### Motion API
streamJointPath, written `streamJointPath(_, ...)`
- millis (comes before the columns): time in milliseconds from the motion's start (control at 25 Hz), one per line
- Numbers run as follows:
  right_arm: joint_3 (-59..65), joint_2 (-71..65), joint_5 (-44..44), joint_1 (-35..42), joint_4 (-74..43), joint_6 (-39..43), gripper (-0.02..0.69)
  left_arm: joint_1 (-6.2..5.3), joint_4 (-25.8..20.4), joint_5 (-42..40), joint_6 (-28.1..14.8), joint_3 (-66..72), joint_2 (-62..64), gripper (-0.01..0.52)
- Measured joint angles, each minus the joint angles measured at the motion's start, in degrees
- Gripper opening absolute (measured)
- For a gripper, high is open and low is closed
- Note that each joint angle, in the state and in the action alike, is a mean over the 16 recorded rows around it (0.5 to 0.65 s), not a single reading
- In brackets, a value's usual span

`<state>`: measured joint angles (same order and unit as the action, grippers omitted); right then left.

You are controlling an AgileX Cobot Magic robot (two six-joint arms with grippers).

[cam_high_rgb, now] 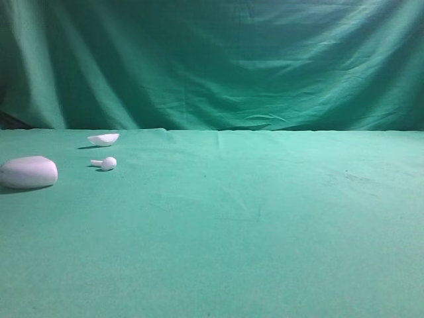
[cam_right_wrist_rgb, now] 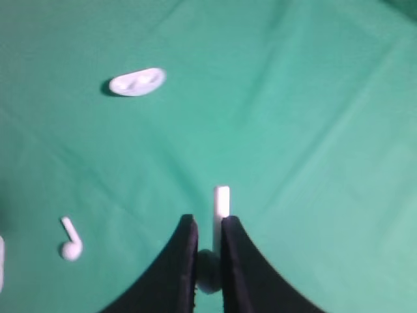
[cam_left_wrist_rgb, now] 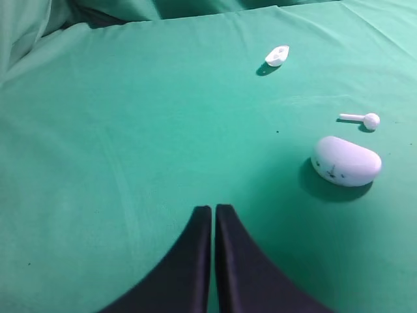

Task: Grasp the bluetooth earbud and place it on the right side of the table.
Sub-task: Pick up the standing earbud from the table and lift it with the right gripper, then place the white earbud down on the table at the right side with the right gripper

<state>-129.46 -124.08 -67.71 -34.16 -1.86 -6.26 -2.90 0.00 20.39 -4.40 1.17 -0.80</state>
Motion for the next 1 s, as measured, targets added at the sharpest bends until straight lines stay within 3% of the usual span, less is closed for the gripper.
streamJointPath(240,7.2,12.8,-3.1,3.3,-3.7,1.9,0.092,0.00,0.0,0.0,0.0,0.0,0.0,0.000)
streamJointPath(440,22.7,24.5,-0.6,7.3,-6.2,4.9,0.092,0.00,0.0,0.0,0.0,0.0,0.0,0.000)
streamJointPath(720,53.7,37.2,12.6,13.7,-6.7,9.7,0.092,0.00,0.0,0.0,0.0,0.0,0.0,0.000)
streamJointPath(1000,75.4,37.7,30.1,18.2,-6.7,13.3,0.092,0.00,0.0,0.0,0.0,0.0,0.0,0.000)
